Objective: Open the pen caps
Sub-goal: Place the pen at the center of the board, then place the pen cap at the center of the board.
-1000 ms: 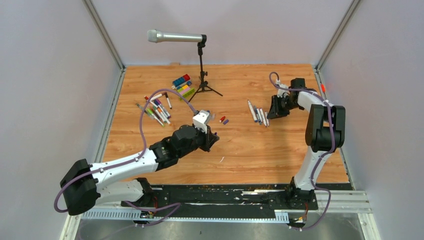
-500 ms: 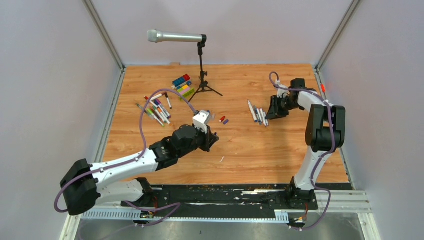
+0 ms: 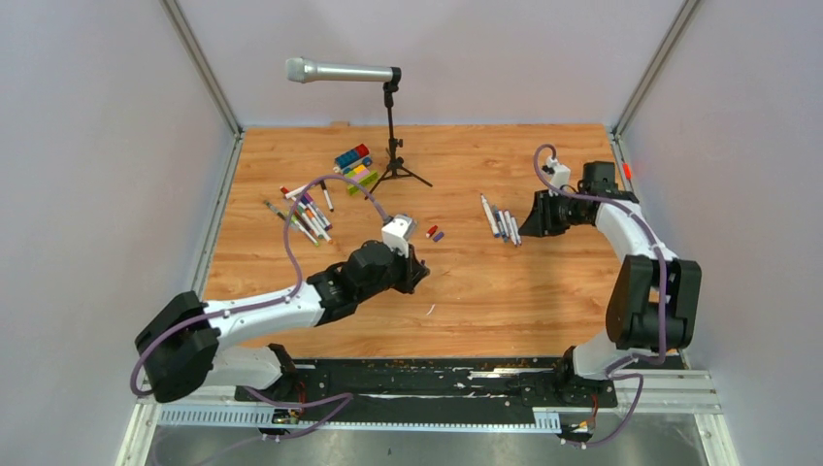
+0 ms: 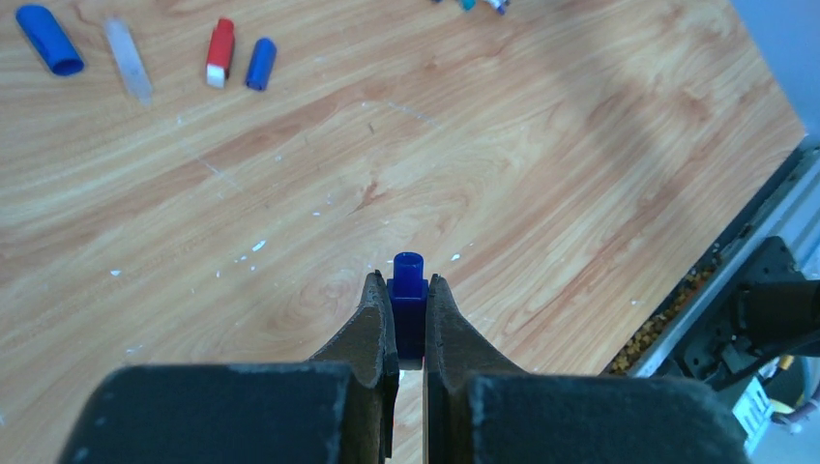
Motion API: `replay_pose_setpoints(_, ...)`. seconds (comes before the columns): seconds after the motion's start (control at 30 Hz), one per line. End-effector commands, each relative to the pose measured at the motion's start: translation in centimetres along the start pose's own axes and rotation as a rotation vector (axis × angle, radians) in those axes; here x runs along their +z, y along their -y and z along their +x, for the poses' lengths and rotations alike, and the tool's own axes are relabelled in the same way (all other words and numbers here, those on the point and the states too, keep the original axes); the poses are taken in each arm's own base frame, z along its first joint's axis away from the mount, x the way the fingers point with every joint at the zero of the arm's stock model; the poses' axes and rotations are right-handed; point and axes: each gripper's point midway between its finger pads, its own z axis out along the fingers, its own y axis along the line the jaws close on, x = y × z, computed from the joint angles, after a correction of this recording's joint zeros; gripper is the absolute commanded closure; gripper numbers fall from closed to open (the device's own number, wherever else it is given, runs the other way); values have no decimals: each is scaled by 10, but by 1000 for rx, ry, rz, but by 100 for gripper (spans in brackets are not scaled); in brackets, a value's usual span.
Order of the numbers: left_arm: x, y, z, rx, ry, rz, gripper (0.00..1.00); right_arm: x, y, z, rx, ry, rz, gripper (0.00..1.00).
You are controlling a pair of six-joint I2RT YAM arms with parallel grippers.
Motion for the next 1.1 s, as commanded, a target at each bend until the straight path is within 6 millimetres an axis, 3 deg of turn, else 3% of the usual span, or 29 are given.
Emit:
replay_pose_setpoints(0.0, 23, 9, -13, -30, -7, 6, 100, -19, -19, -10, -116, 129, -28, 70)
replay_pose_setpoints(0.13, 50, 9, -10, -7, -77, -33, 100, -32, -25, -13, -167, 202, -12, 66)
replay_pose_setpoints(0.43, 99, -25, 8, 95, -281, -292, 100, -37, -19, -12, -149, 215, -12, 66)
replay_pose_setpoints(0.5, 110, -26, 4, 117, -298, -318, 100, -38, -20, -12, -151, 217, -13, 66)
replay_pose_setpoints(1.07, 173, -58, 11, 184, -425, -410, 97, -39, -17, -11, -142, 224, -21, 66)
